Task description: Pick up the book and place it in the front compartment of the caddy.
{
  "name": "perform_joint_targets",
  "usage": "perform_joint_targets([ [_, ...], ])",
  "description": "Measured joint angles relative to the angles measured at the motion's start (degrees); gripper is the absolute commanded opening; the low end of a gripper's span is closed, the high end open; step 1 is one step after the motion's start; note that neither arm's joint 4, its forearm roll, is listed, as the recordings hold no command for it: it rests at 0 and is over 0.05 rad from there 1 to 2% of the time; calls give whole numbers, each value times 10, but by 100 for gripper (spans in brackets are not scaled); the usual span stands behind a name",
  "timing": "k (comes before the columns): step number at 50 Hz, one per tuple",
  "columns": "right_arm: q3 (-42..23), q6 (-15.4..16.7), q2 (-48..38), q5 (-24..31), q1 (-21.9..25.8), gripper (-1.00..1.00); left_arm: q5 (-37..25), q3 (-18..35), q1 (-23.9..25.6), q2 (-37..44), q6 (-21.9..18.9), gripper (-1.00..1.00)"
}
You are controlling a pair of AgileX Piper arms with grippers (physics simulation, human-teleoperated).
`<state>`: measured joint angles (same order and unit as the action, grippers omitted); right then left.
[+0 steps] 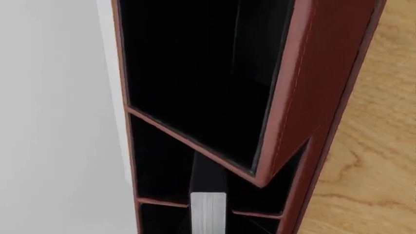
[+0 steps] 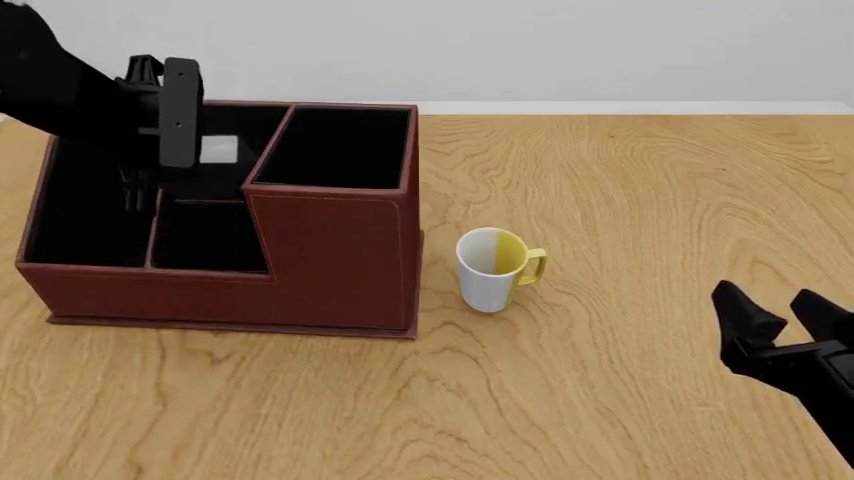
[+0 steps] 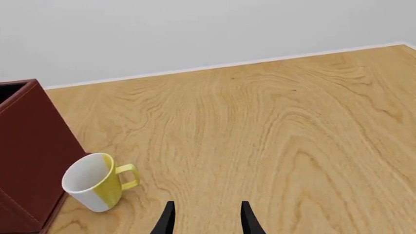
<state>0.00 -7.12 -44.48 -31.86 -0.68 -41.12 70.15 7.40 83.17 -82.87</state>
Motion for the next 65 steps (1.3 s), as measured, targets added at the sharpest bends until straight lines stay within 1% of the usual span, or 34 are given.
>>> perform_joint_targets([
  [12,0,0,-15,-13,-1,100,5,1,-1,2,-2,-100],
  [28,0,-1,-27,-23,-3,100,19,19,-2,48,-6,-100],
  [46,0,-2,-33,-28,-5,100,43,27,-4,77,-15,-100],
  [47,0,-2,-34,-28,-5,100,48,25,-5,77,-18,100],
  [58,0,-2,-29,-24,-6,100,66,27,-14,74,-34,100],
  [65,0,-1,-25,-20,-5,100,65,28,-18,65,-40,100],
])
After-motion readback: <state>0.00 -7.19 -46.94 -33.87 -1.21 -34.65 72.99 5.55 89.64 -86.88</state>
